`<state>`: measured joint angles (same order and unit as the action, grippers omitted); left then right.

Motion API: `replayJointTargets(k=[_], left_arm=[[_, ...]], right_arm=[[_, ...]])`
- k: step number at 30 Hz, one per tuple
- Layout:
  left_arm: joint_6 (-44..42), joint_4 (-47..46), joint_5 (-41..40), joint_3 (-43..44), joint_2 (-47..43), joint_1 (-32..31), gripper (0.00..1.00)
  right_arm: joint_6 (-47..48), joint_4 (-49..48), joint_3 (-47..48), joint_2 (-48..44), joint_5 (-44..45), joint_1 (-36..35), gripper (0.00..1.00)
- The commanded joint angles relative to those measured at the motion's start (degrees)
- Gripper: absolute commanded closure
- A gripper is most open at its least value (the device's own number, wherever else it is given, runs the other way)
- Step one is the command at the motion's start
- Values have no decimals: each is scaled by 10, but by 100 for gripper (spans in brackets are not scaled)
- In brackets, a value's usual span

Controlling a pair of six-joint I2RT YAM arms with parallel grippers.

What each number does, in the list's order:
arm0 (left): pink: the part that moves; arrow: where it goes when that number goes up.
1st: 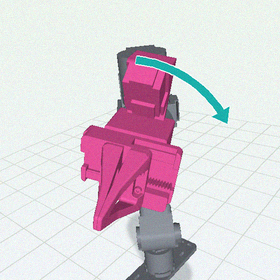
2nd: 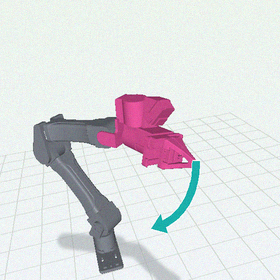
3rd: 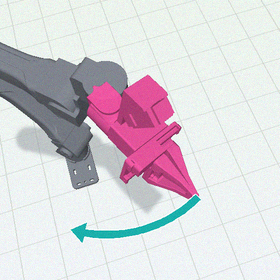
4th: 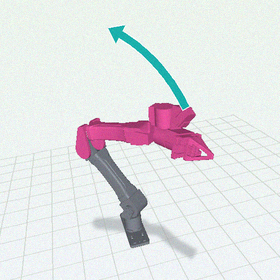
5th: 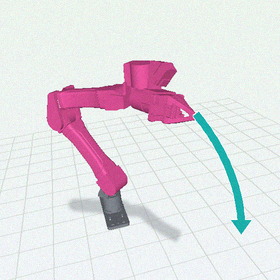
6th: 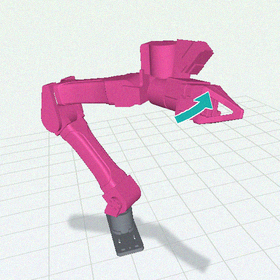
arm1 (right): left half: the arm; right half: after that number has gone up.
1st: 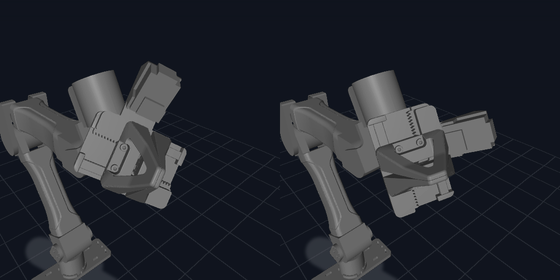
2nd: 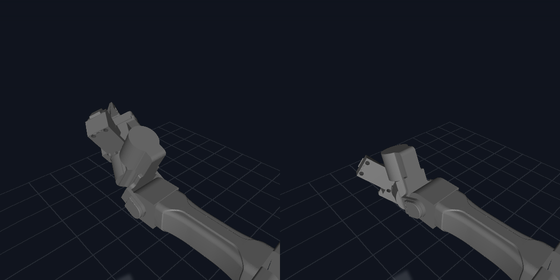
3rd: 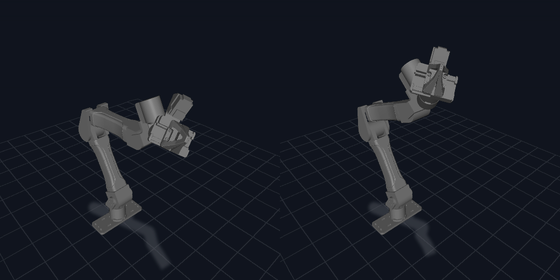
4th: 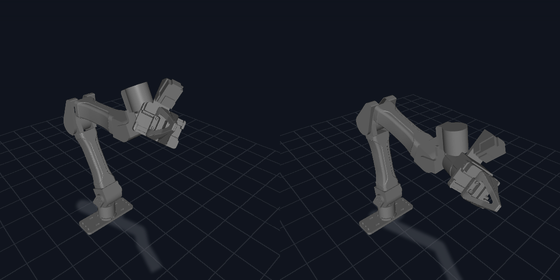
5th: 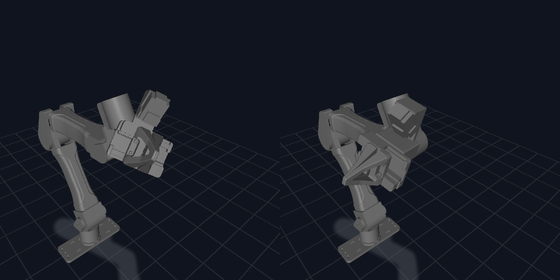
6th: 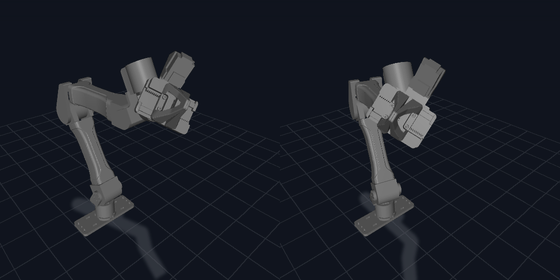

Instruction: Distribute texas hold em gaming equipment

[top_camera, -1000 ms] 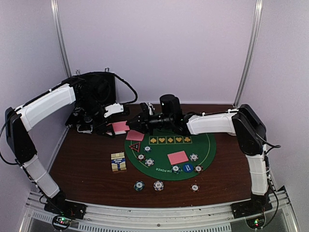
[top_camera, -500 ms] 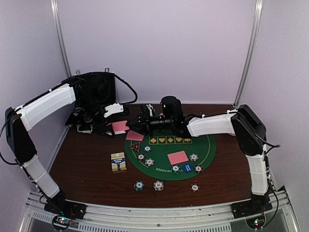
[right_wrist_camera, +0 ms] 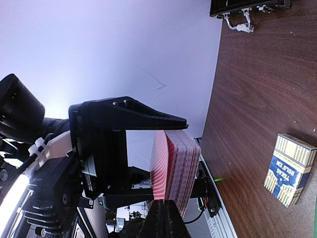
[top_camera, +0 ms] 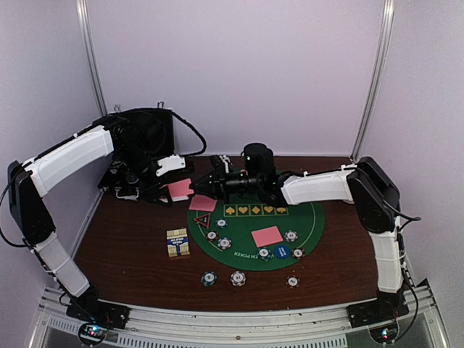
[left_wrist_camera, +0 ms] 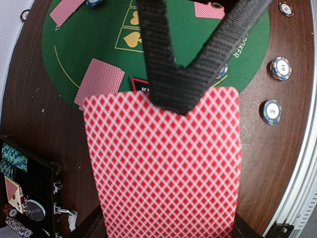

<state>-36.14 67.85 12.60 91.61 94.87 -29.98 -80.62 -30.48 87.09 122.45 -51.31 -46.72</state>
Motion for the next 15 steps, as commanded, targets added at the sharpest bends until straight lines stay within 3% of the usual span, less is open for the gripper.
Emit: replayJointTargets(k=[1, 15], left_arm=[[-6, -7, -4, 5, -2, 4, 100], [-8, -7, -5, -3, -6, 4, 100]], right_arm=[[1, -28, -14, -42, -10, 20, 100], [52, -1, -217, -165, -22, 122, 100]])
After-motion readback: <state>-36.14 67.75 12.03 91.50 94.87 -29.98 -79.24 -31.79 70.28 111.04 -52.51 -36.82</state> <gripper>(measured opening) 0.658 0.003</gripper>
